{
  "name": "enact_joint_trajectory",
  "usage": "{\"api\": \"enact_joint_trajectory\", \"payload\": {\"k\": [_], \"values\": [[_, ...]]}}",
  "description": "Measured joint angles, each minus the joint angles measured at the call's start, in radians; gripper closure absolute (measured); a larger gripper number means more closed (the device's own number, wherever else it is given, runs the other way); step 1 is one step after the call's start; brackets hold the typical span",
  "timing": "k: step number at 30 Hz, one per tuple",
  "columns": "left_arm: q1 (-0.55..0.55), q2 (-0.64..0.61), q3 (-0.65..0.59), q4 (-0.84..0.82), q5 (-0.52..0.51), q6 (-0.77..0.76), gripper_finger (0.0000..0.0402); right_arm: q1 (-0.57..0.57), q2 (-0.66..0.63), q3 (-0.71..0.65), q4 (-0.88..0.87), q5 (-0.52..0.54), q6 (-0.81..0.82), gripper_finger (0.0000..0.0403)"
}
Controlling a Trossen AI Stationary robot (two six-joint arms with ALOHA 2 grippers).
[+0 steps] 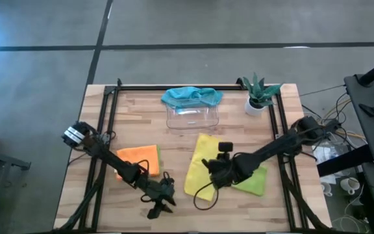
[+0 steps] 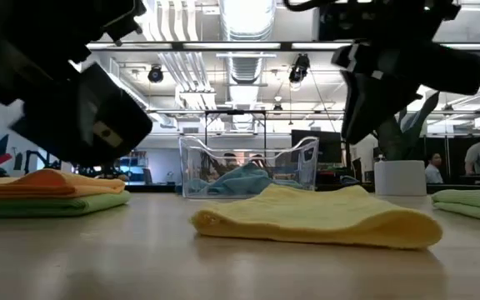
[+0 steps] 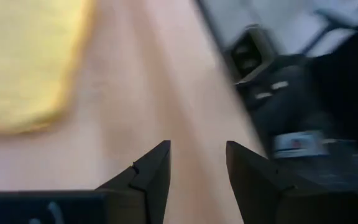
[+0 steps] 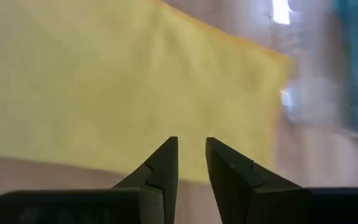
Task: Fold microfiber towels
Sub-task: Fold the yellow microfiber cloth
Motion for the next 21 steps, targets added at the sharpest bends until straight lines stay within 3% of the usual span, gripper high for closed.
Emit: {"api": "enact_joint_trajectory", "payload": {"k": [6, 11, 16, 21], "values": [[0.053, -0.025, -0.007, -0.137, -0.263, 0.12, 0.0262, 0.033, -0.003, -0.063, 0.358, -0.092, 0.005, 0.0324], [0.147, 0.03, -0.007, -0.135, -0.303, 0.146, 0.0262, 0.032, 0.084, -0.125, 0.659, -0.251, 0.038, 0.0323], [0.194, 0.073, -0.004, -0.099, -0.315, 0.206, 0.0263, 0.066, 0.158, -0.128, 0.58, -0.478, 0.157, 0.0323], [0.204, 0.127, 0.007, -0.022, -0.316, 0.302, 0.0263, 0.116, 0.144, -0.105, 0.419, -0.478, 0.19, 0.0323]]}}
